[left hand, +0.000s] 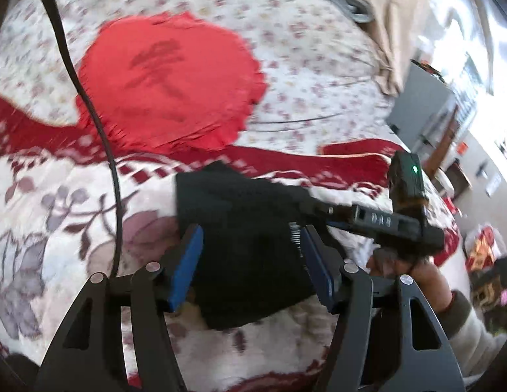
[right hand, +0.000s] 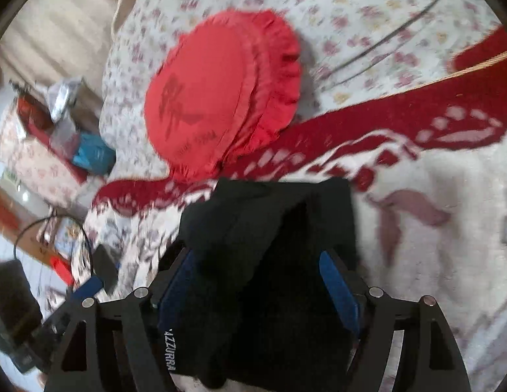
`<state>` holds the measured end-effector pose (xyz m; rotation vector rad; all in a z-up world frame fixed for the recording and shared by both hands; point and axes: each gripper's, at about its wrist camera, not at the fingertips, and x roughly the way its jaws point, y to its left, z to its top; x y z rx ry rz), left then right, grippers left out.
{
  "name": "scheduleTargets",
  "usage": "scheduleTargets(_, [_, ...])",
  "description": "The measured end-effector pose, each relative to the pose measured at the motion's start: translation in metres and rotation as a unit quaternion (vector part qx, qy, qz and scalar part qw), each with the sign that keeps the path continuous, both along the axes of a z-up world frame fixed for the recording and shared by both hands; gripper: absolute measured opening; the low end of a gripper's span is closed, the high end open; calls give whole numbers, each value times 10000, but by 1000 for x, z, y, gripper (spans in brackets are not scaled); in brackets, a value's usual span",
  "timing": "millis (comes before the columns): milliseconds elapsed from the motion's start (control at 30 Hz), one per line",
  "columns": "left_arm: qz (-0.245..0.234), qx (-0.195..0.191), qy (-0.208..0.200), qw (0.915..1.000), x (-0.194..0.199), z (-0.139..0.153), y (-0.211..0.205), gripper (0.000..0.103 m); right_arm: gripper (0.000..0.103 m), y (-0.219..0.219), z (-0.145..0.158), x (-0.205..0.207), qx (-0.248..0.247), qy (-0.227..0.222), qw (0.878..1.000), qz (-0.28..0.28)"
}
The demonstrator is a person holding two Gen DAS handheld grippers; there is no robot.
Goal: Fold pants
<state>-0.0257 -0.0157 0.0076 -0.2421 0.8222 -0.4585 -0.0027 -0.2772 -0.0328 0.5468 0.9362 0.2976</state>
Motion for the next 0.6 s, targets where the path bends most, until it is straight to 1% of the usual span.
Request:
scheduleTargets(67, [105,63,65,9999,1,-7,3,62,27,14,-5,3,-194,11,9997,162])
scheduleTargets(100, [119,149,93,9998,1,-9,0,62,24,20,0,3,-375,-75,9990,215])
scheduleTargets(133, [101,204,105,9997,1,-10,-3,62,17,23,5,1,-505,-176,9982,257])
scheduleTargets(167, [57,227,95,9997,1,-10,-6,62,14,25,16,-2,-704,-356,9965,287])
scheduleTargets(233, [3,248,44,9997,3,-9,-14,62,13,24,35,-8,-1102,-615,9917,263])
scheduleTargets(333, [-12,344,112,9993,9,-16,-26,63,13,13,43,-13,-1614,-662,9846,78])
scheduleTargets(367, [-43,366,187,9991,11,-23,-32,63,13,6,40,-14,-1650,-595,9845,5])
scheduleTargets(433, [-97,484,429,9979,18,-40,-43,63,13,-3,22,-8,-1367,-267,9903,-10])
scheduleTargets(467, [-116,572,571,9967,21,-50,-47,63,16,-7,11,-6,-1244,-91,9922,-61])
scheduleTargets(500, [-131,640,669,9956,23,-58,-50,63,19,-10,7,-6,-1196,-37,9927,-116])
scheduleTargets(533, [-116,671,683,9953,24,-60,-51,63,27,-14,7,-8,-1142,-51,9933,-168])
scheduleTargets(567, [-97,684,684,9953,24,-60,-49,63,39,-18,11,-11,-1100,-55,9937,-218])
scheduleTargets(600, [-88,677,684,9953,24,-58,-47,63,42,-24,17,-15,-1099,-99,9933,-346])
